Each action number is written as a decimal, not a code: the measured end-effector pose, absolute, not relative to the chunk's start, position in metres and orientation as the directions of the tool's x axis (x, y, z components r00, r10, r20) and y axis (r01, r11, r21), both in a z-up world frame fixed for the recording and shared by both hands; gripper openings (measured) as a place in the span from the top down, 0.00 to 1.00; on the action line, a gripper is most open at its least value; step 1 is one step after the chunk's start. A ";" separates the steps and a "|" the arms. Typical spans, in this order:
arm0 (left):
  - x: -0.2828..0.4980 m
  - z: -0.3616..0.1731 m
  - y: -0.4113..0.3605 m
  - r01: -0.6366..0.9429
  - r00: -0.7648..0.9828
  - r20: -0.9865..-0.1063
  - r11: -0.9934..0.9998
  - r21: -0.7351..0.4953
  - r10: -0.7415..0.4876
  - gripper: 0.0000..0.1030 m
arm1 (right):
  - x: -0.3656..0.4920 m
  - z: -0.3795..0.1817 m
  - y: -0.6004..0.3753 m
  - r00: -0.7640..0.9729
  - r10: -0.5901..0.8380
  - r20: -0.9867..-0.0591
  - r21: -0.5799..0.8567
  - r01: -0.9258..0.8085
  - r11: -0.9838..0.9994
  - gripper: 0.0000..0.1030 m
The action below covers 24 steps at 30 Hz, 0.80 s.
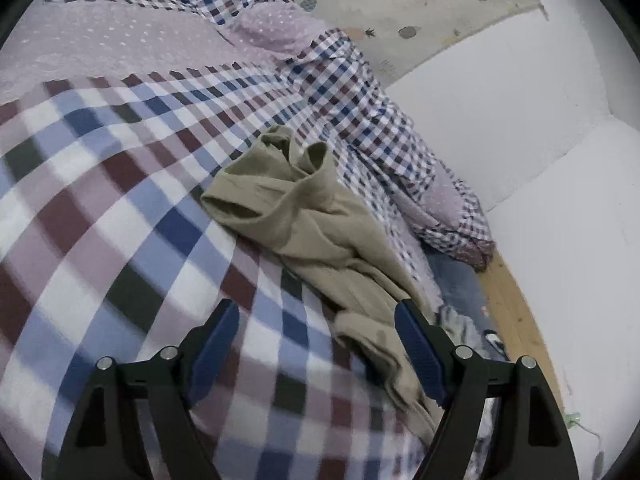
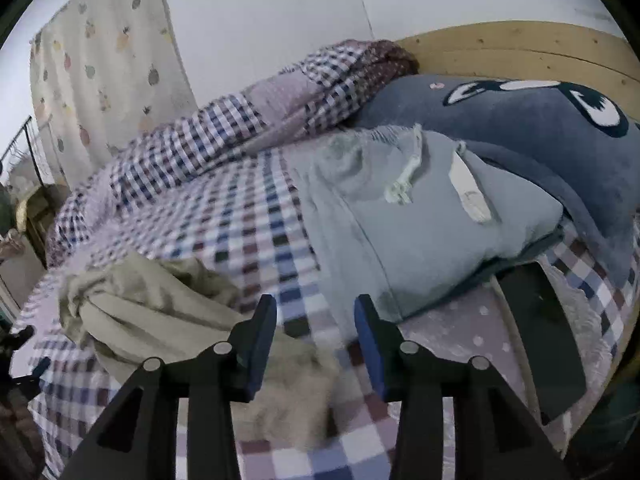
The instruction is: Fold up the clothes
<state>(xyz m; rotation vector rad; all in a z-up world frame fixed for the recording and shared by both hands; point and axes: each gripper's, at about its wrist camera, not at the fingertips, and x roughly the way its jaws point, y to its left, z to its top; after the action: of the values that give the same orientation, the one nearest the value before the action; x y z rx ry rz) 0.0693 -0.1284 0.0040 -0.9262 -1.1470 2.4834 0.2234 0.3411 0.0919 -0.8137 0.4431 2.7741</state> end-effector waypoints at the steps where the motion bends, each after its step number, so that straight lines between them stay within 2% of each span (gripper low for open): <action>1: 0.062 0.005 -0.127 0.033 -0.765 -0.452 -0.673 -0.739 0.459 0.20 | 0.221 0.094 0.337 -0.829 0.107 -0.548 0.232 -0.274 -0.933 0.57; 7: 0.024 0.010 -0.123 0.021 -0.759 -0.479 -0.719 -0.695 0.441 0.20 | 0.198 0.092 0.304 -0.837 0.009 -0.547 0.236 -0.165 -0.958 0.57; 11: 0.002 0.012 -0.134 0.030 -0.765 -0.473 -0.709 -0.705 0.437 0.20 | 0.189 0.089 0.268 -0.833 -0.046 -0.551 0.184 -0.068 -0.981 0.57; 13: -0.006 0.012 -0.141 0.045 -0.767 -0.475 -0.702 -0.711 0.432 0.27 | 0.186 0.086 0.250 -0.826 -0.073 -0.559 0.152 -0.015 -0.988 0.57; 14: -0.010 0.011 -0.144 0.056 -0.763 -0.484 -0.701 -0.711 0.429 0.46 | 0.185 0.084 0.240 -0.820 -0.090 -0.565 0.136 0.015 -0.991 0.57; 15: -0.016 0.008 -0.147 0.059 -0.747 -0.489 -0.687 -0.724 0.451 0.83 | 0.184 0.081 0.230 -0.812 -0.110 -0.573 0.125 0.046 -0.991 0.57; 16: -0.021 0.005 -0.149 0.063 -0.730 -0.493 -0.672 -0.738 0.473 0.97 | 0.182 0.078 0.220 -0.804 -0.129 -0.581 0.113 0.077 -0.991 0.57; 17: -0.025 0.003 -0.152 0.063 -0.719 -0.484 -0.648 -0.759 0.498 1.00 | 0.181 0.074 0.210 -0.794 -0.148 -0.590 0.100 0.110 -0.989 0.57; 21: -0.021 0.016 -0.162 0.023 -0.759 -0.389 -0.575 -0.818 0.522 1.00 | 0.181 0.062 0.168 -0.766 -0.186 -0.616 0.013 0.227 -0.974 0.57; 24: -0.012 0.048 -0.167 -0.081 -0.794 -0.276 -0.544 -0.835 0.542 1.00 | 0.182 0.056 0.144 -0.758 -0.193 -0.622 -0.040 0.278 -0.960 0.57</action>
<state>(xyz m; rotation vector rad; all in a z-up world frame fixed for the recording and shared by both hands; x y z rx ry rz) -0.0116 -0.1672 0.0475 -0.7384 -1.2398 2.3625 0.1818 0.1440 0.0555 -1.1083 -0.2224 3.2001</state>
